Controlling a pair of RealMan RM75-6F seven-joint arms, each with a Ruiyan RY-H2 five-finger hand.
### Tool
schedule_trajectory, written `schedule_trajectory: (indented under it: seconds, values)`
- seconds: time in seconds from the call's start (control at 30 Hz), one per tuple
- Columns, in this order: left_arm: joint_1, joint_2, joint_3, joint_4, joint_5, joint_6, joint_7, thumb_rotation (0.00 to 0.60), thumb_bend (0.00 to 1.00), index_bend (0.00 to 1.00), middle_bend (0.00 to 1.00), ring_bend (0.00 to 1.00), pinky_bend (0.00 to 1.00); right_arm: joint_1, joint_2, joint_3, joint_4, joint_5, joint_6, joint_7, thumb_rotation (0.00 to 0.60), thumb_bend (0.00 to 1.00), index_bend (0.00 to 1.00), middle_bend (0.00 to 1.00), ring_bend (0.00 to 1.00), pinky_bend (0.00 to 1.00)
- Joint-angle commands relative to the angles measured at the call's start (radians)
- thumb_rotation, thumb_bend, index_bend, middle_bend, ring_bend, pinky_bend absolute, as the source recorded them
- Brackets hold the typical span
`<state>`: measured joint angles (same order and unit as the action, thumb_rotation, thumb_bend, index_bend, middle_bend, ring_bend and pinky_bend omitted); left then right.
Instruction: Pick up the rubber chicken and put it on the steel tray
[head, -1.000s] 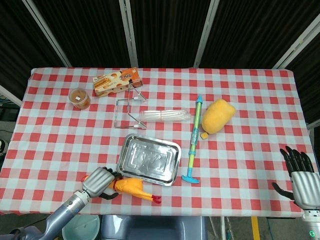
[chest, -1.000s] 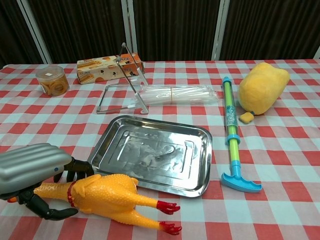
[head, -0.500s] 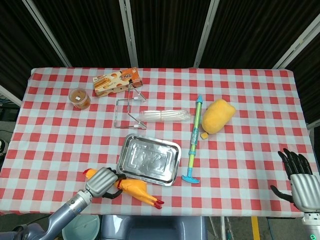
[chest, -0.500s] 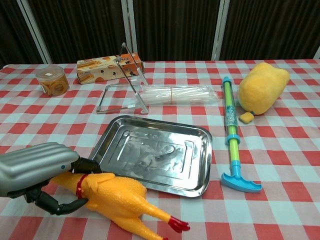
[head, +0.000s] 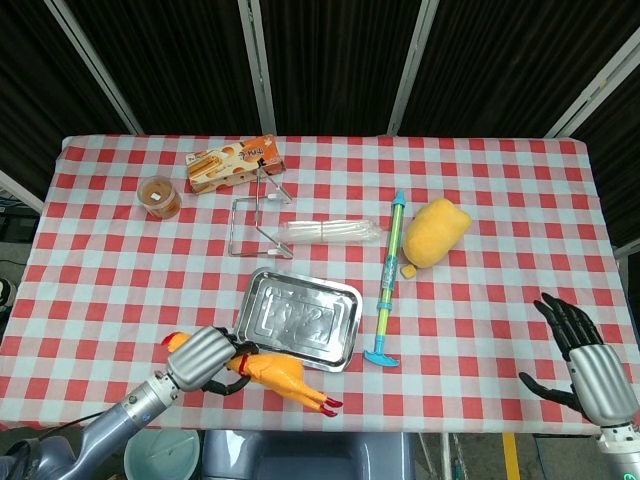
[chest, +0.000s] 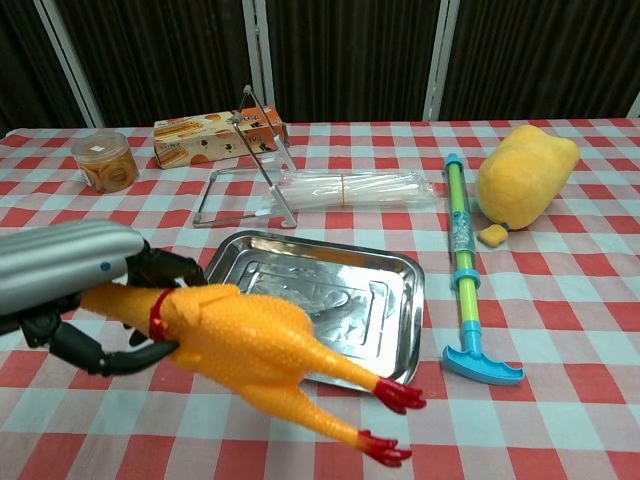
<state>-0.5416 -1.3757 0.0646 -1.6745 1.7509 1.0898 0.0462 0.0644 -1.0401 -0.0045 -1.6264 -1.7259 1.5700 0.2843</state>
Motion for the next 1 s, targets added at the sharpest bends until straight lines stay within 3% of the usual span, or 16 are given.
schedule_trajectory:
  seconds: [0.03,0.17,0.43,0.63,0.73,1.0]
  values:
    - [-0.033,0.054,-0.042,-0.024,-0.003,-0.001,0.005,0.6,0.75,0.59,0.67,0.59,0.59,0.055,0.038,-0.006,-0.04,-0.071,-0.01,0.121,0.6,0.21,0.0,0.0,0.01,0.13]
    - [-0.084,0.129,-0.1,-0.069,-0.041,-0.048,0.036,0.6,0.75,0.59,0.67,0.59,0.59,0.127,0.085,-0.004,-0.103,-0.1,-0.072,0.254,0.6,0.21,0.0,0.04,0.06,0.18]
    - [-0.227,0.257,-0.232,-0.175,-0.194,-0.228,0.126,0.6,0.75,0.59,0.67,0.6,0.59,0.252,0.108,0.012,-0.209,-0.038,-0.24,0.431,0.6,0.21,0.0,0.06,0.1,0.22]
    - [-0.316,0.253,-0.312,-0.201,-0.348,-0.311,0.198,0.6,0.71,0.58,0.67,0.6,0.59,0.313,0.081,0.035,-0.286,0.077,-0.377,0.35,0.6,0.21,0.0,0.09,0.16,0.29]
    - [-0.362,0.255,-0.334,-0.212,-0.431,-0.354,0.249,0.6,0.71,0.58,0.66,0.6,0.59,0.338,0.06,0.063,-0.318,0.169,-0.431,0.25,0.6,0.21,0.0,0.11,0.19,0.32]
    - [-0.463,0.223,-0.357,-0.232,-0.593,-0.359,0.429,0.6,0.71,0.59,0.67,0.6,0.59,0.392,0.013,0.11,-0.373,0.342,-0.513,0.041,0.6,0.21,0.0,0.11,0.15,0.26]
